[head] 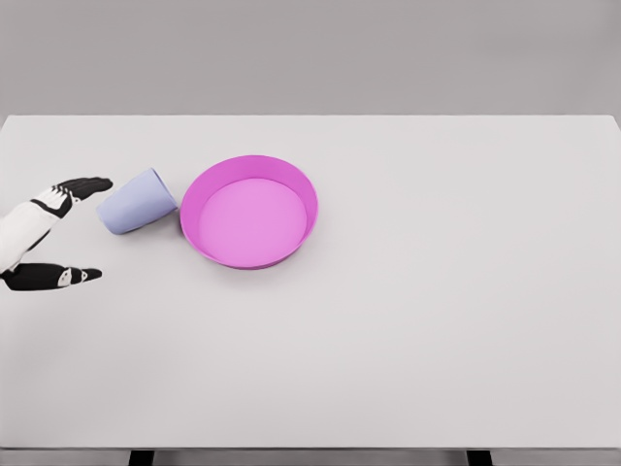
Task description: Flip the cup with left arm and place it on the plate
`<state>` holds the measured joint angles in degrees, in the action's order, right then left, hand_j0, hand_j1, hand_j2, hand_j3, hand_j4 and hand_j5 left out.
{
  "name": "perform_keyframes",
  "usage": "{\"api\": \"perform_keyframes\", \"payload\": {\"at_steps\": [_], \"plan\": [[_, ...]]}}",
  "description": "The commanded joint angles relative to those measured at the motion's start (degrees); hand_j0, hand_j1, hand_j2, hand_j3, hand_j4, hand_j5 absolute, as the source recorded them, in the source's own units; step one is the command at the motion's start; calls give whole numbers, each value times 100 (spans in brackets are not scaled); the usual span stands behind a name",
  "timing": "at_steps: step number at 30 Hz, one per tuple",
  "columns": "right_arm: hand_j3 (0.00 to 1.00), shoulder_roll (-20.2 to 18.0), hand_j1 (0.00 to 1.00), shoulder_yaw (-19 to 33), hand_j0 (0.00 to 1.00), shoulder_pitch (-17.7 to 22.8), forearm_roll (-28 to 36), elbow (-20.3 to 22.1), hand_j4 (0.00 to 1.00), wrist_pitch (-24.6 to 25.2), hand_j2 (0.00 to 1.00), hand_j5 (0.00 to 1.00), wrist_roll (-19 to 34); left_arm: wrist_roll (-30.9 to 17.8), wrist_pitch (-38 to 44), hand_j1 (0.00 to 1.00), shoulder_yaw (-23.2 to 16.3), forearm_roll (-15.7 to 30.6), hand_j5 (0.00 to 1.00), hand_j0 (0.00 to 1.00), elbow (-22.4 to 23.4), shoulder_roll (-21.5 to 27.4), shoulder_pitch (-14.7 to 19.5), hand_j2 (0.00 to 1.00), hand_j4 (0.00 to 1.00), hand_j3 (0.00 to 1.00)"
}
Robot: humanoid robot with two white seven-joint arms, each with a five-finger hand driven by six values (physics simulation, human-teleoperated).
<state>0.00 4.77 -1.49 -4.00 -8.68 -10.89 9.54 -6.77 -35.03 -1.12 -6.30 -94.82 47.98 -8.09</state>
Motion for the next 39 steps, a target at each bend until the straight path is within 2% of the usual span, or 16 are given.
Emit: {"api": "perform_keyframes", "payload": {"at_steps": [1, 4, 9, 11, 13, 15, 17, 19, 20, 22, 24, 28, 30, 33, 36, 39], "plan": [[100, 0, 100, 165, 100, 0, 13, 7, 100, -1, 100, 100, -5, -35, 3, 100, 6, 41, 100, 100, -10, 10, 0, 100, 100, 100], [100, 0, 100, 156, 100, 9, -5, -2, 100, -1, 100, 100, 4, -70, 3, 100, -2, 24, 100, 100, 7, 10, -9, 100, 100, 100], [100, 0, 100, 130, 100, 9, -5, -2, 100, -1, 100, 100, 4, -395, 3, 100, 77, 41, 100, 100, 34, 10, -132, 100, 100, 100], [100, 0, 100, 139, 100, 9, -5, -2, 100, -1, 100, 100, 4, -747, 3, 100, 173, 50, 100, 100, 25, 1, -132, 100, 100, 100], [100, 0, 100, 130, 100, 9, -5, -2, 100, -1, 100, 100, 4, -1344, 3, 100, 551, 59, 100, 100, 25, -87, -220, 100, 100, 100], [100, 0, 100, 121, 100, 9, -5, -2, 100, -1, 100, 100, 4, -1670, 3, 100, 578, 112, 100, 100, -1, -87, -211, 100, 100, 100], [100, 0, 100, 130, 100, 9, -5, -2, 100, -1, 100, 100, 4, -1740, 3, 100, 498, 129, 100, 100, -1, -52, -123, 100, 100, 100], [100, 0, 100, 130, 100, 9, -5, -2, 100, -1, 100, 100, 4, -1758, 3, 100, 586, 112, 100, 100, -1, 10, -132, 100, 100, 100], [100, 0, 100, 130, 100, 9, -5, -2, 100, -1, 100, 100, 4, -1802, 3, 100, 796, 103, 100, 100, -1, 36, -184, 100, 100, 100], [100, 0, 100, 130, 100, 9, -5, -2, 100, -1, 100, 100, 4, -2259, 3, 100, 1684, 59, 100, 100, -1, -78, -413, 100, 100, 100], [100, 0, 100, 130, 100, 9, -5, -2, 100, -1, 100, 100, 4, -2294, 3, 100, 2098, 77, 100, 100, -10, -78, -676, 100, 100, 100], [100, 0, 100, 130, 100, 9, -5, -2, 100, -1, 100, 100, 4, -2312, 3, 100, 2186, 59, 100, 100, 16, -324, -773, 100, 100, 100], [100, 0, 100, 130, 100, 9, -5, -2, 100, -1, 100, 100, 4, -2320, 3, 100, 2520, 59, 100, 100, 16, -351, -835, 100, 100, 100], [100, 0, 100, 130, 100, 9, -5, -2, 100, -1, 100, 100, 4, -2294, 3, 100, 2529, 112, 100, 100, -10, -746, -852, 100, 100, 100], [100, 0, 100, 130, 100, 9, -5, -2, 100, -1, 100, 100, 4, -2355, 3, 100, 2546, 138, 100, 100, -19, -685, -941, 100, 100, 100], [100, 0, 100, 130, 100, 9, -5, -2, 100, -1, 100, 100, 4, -2443, 3, 100, 2511, 613, 100, 100, -19, -773, -1002, 100, 100, 100]]}}
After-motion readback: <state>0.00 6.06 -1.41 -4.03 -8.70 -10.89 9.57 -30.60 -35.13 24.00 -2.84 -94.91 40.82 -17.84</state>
